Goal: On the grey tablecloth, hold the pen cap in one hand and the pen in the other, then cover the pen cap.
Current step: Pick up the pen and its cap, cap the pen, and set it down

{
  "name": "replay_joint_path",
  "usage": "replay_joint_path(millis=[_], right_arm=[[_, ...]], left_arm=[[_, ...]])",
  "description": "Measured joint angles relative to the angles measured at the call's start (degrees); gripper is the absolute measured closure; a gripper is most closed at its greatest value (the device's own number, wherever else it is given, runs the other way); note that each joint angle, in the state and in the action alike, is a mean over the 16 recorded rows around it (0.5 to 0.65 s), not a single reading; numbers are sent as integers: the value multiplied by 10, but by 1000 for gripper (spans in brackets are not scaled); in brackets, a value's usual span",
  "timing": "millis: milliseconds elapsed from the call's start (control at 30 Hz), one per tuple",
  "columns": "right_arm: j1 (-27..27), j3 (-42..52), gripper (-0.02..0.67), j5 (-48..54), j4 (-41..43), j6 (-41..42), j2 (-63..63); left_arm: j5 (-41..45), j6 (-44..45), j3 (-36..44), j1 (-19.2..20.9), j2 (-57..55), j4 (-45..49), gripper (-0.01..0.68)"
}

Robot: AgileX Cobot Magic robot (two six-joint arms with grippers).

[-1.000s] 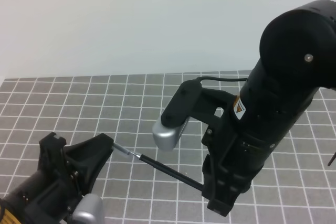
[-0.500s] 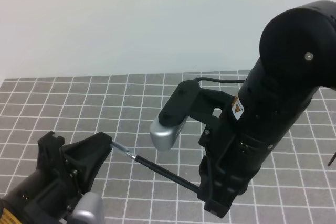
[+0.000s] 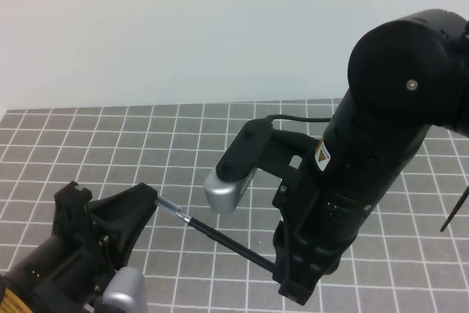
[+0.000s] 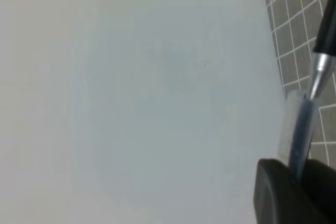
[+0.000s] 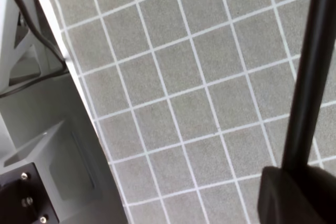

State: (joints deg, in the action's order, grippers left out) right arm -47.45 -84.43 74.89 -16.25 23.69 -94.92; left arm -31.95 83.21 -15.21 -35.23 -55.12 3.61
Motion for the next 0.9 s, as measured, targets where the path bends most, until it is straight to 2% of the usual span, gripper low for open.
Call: replay_joint_path(millis=[900], right_arm=[[0,-4,652,0,0,1,-7]], left_arm=[[17,-9,0,0,0,19,672]])
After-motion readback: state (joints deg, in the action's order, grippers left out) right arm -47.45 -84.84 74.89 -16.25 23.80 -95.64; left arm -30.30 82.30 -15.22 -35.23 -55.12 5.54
